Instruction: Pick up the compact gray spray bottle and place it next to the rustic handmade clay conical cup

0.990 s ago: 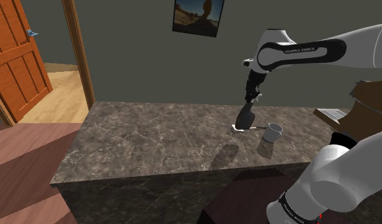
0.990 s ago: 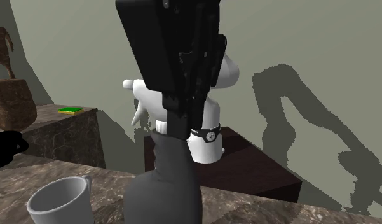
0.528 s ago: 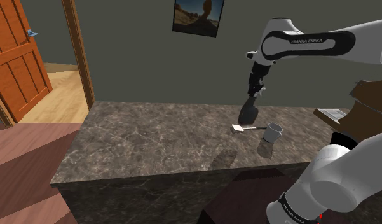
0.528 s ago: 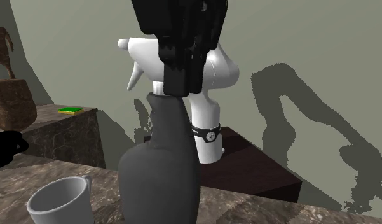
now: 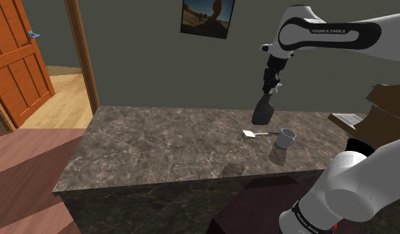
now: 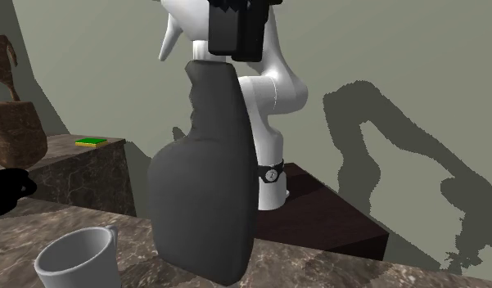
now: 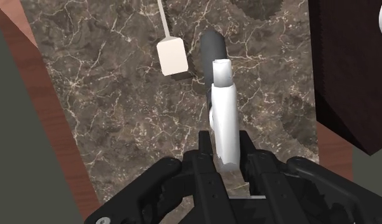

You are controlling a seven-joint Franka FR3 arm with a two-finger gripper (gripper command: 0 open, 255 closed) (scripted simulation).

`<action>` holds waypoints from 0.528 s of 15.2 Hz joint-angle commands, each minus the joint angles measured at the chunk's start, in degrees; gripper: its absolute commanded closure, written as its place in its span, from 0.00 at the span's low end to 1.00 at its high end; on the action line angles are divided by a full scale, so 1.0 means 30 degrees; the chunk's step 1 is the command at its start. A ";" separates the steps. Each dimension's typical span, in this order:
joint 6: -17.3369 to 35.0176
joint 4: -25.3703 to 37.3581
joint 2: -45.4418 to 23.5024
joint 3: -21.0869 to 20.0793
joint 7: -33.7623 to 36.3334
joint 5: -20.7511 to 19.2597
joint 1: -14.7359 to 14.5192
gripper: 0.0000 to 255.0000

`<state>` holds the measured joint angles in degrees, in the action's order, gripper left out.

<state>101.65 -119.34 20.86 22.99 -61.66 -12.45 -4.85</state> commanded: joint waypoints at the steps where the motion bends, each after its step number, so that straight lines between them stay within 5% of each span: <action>1: -0.0489 0.0544 -0.0057 -0.0024 -0.0075 0.0049 -0.0020 1.00; 8: -0.2253 0.2545 -0.0296 -0.0150 -0.0284 0.0223 -0.0111 1.00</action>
<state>95.68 -112.52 20.01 22.57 -62.39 -11.82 -5.17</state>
